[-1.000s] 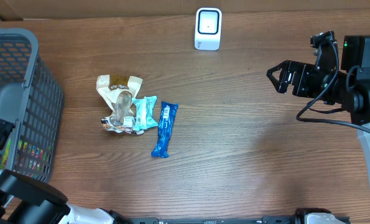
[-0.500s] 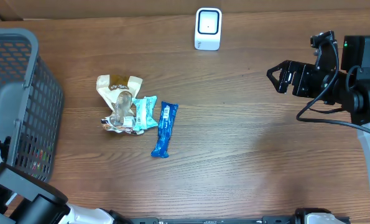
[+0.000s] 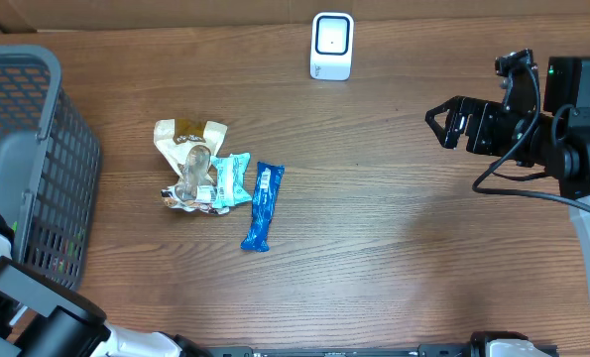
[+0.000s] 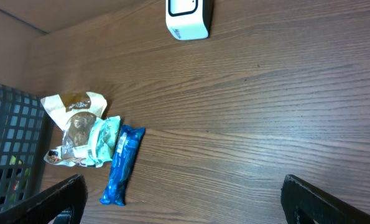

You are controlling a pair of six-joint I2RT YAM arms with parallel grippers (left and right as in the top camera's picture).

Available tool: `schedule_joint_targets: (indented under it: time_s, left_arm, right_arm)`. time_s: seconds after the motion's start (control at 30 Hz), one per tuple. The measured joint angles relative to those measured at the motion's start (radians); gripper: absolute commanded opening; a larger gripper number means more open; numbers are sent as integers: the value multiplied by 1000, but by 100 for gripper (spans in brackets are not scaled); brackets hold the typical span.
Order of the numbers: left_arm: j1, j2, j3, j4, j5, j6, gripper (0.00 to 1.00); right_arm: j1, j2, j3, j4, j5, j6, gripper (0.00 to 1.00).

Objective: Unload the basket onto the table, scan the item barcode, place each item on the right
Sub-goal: 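Reach the left gripper into the basket and grasp the green Haribo bag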

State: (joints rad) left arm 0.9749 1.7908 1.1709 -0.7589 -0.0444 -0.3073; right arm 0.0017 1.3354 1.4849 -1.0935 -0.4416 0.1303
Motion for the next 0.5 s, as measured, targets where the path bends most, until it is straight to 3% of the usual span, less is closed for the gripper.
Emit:
schedule_joint_targets:
  time_s: [0.27, 0.5]
  left_arm:
    - [0, 26, 7, 4, -21, 2, 21]
    - [0, 49, 67, -69, 2, 3, 5]
  right_arm:
    - [0, 0, 0, -1, 0, 0, 100]
    - [0, 0, 0, -3, 0, 0, 100]
